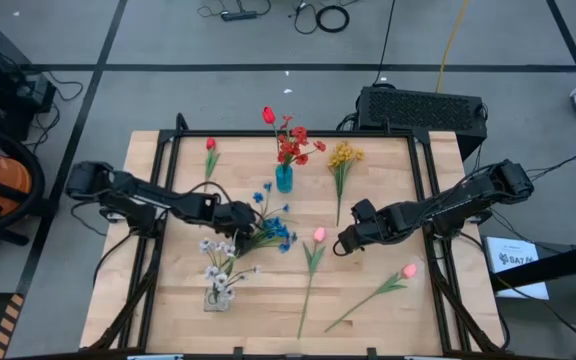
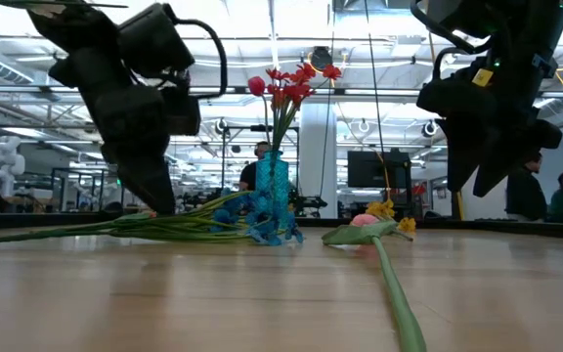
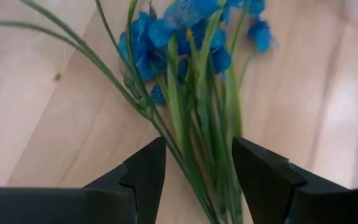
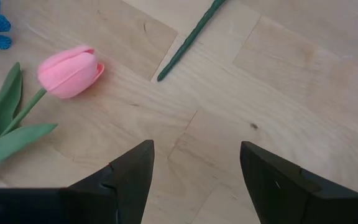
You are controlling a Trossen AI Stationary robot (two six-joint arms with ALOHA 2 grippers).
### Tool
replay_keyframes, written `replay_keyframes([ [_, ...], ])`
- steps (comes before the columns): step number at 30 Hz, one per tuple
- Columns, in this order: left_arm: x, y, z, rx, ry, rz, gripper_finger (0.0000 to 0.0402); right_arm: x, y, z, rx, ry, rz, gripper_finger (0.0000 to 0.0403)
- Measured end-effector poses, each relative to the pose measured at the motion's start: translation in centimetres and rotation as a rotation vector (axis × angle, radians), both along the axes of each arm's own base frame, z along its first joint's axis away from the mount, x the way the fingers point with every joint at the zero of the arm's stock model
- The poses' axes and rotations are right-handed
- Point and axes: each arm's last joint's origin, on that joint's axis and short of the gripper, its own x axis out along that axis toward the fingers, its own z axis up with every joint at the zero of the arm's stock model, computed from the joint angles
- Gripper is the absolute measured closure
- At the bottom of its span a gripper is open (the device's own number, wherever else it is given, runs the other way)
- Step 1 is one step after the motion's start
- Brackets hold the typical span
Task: Sort flowers into vase by color
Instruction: Put the blue flowers into the blue flower vase
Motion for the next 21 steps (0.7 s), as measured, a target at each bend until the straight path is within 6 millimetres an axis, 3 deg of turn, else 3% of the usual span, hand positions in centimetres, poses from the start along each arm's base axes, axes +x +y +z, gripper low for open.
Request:
replay_keyframes([
  [14, 1.4, 0.2, -2.8, 0.128, 0.094, 0.036, 0.0213, 0.1, -0.1, 0.0, -0.024, -0.011, -0.006, 0.0172],
  [17, 1.3, 0.3, -2.8, 0.148, 0.097, 0.022, 0.0238, 0.1, 0.0, 0.0, -0.019, -0.012, -0.008, 0.0172],
  [21, 1.3, 0.4, -2.9, 0.165, 0.097, 0.034, 0.0310, 0.0, 0.1, 0.0, 0.017, -0.012, -0.028, 0.0172],
])
